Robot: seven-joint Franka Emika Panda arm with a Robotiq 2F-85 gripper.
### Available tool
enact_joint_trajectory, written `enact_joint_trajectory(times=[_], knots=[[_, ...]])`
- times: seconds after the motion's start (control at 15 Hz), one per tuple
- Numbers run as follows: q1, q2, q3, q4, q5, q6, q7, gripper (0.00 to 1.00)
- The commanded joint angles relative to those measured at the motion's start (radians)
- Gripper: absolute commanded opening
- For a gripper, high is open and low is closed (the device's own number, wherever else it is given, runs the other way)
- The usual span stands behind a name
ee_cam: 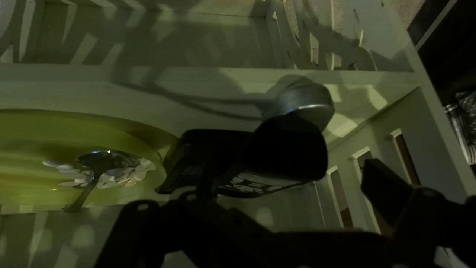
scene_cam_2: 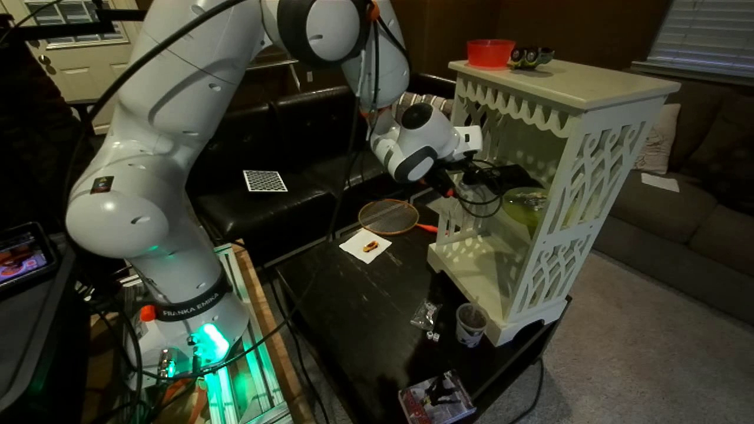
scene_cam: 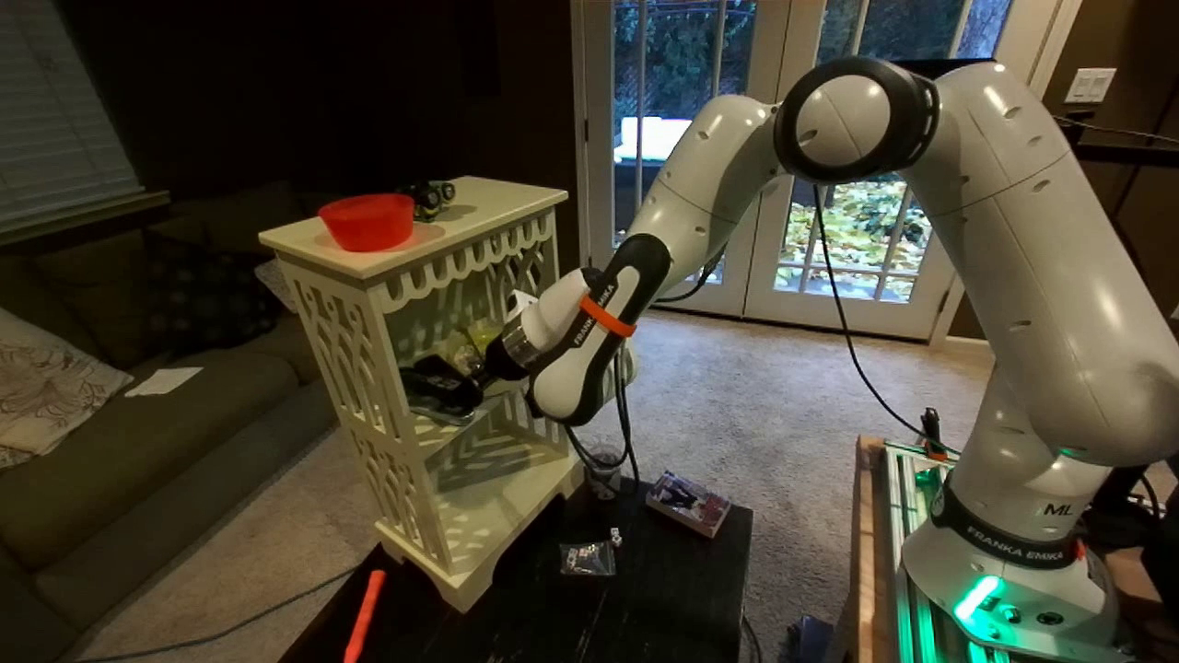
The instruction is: Move one black remote control to the bottom shelf.
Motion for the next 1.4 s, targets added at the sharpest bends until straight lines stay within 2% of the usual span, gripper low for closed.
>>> enact_joint_trajectory(times=[0.0, 0.13, 0.2, 0.27, 0.33, 0.4, 0.67, 0.93, 1.0, 1.2, 1.33], knots=[[0.049, 0.016, -0.066, 0.024, -0.071, 0.014, 0.086, 0.97], [0.068, 0.016, -0.092, 0.024, -0.073, 0.017, 0.103, 0.96], [0.075, 0.016, -0.101, 0.025, -0.073, 0.019, 0.109, 0.9], [0.082, 0.016, -0.109, 0.027, -0.07, 0.022, 0.115, 0.71], [0.087, 0.016, -0.116, 0.027, -0.069, 0.022, 0.117, 0.7], [0.093, 0.016, -0.122, 0.027, -0.068, 0.02, 0.119, 0.64], [0.097, 0.016, -0.127, 0.028, -0.074, 0.007, 0.129, 0.34], [0.052, 0.003, -0.077, 0.016, -0.112, 0.004, 0.165, 0.31], [0.017, -0.008, -0.036, 0.004, -0.102, 0.014, 0.152, 0.31], [-0.047, -0.049, 0.029, -0.04, -0.101, 0.056, 0.176, 0.31], [-0.072, -0.074, 0.041, -0.074, -0.072, 0.107, 0.183, 0.31]])
